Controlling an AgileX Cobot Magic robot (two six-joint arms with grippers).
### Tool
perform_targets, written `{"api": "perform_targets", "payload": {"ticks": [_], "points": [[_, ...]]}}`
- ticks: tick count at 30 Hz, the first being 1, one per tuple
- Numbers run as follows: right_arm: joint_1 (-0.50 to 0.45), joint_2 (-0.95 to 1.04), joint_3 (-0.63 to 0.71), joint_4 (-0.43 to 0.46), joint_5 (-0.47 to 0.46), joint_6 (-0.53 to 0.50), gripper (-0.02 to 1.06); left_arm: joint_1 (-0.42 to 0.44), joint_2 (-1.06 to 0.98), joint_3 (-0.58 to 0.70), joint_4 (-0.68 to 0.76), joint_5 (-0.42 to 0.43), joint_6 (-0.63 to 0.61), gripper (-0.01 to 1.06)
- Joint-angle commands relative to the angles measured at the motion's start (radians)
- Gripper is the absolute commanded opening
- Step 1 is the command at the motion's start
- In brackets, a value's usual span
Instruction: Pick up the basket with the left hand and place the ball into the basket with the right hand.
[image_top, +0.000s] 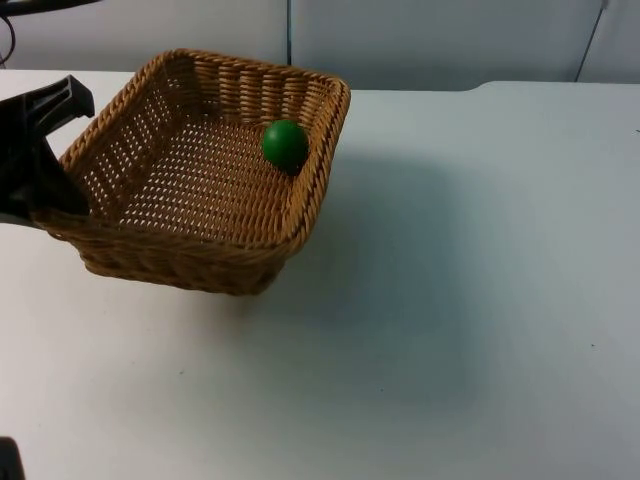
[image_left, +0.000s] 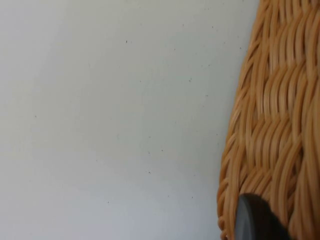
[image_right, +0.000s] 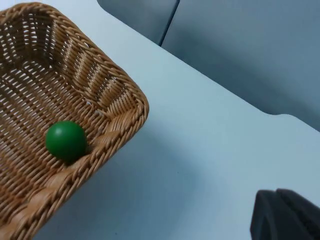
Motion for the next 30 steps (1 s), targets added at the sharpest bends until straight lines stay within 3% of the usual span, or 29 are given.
{"api": "perform_targets", "payload": {"ticks": [1, 8, 15, 24, 28, 30], "points": [[-0.005, -0.018, 0.002, -0.007, 0.006, 0.005, 0.00, 0.003, -0.016, -0.006, -0.025, -0.005, 0.003, 0.00], [-0.005, -0.024, 0.002, 0.000, 0.017, 0.005, 0.00, 0.003, -0.016, -0.006, -0.046, -0.049, 0.003, 0.00], [-0.005, -0.024, 0.002, -0.001, 0.019, 0.005, 0.00, 0.003, -0.016, -0.006, -0.043, -0.028, 0.014, 0.00], [-0.005, -0.024, 0.002, -0.001, -0.002, 0.005, 0.00, 0.003, 0.001, -0.006, -0.039, 0.045, 0.227, 0.00], [-0.005, -0.024, 0.002, -0.001, -0.006, 0.005, 0.00, 0.003, 0.055, -0.006, -0.039, 0.077, 0.422, 0.00], [-0.005, -0.024, 0.002, -0.001, -0.006, 0.005, 0.00, 0.003, 0.069, -0.006, -0.039, 0.082, 0.448, 0.00]]}}
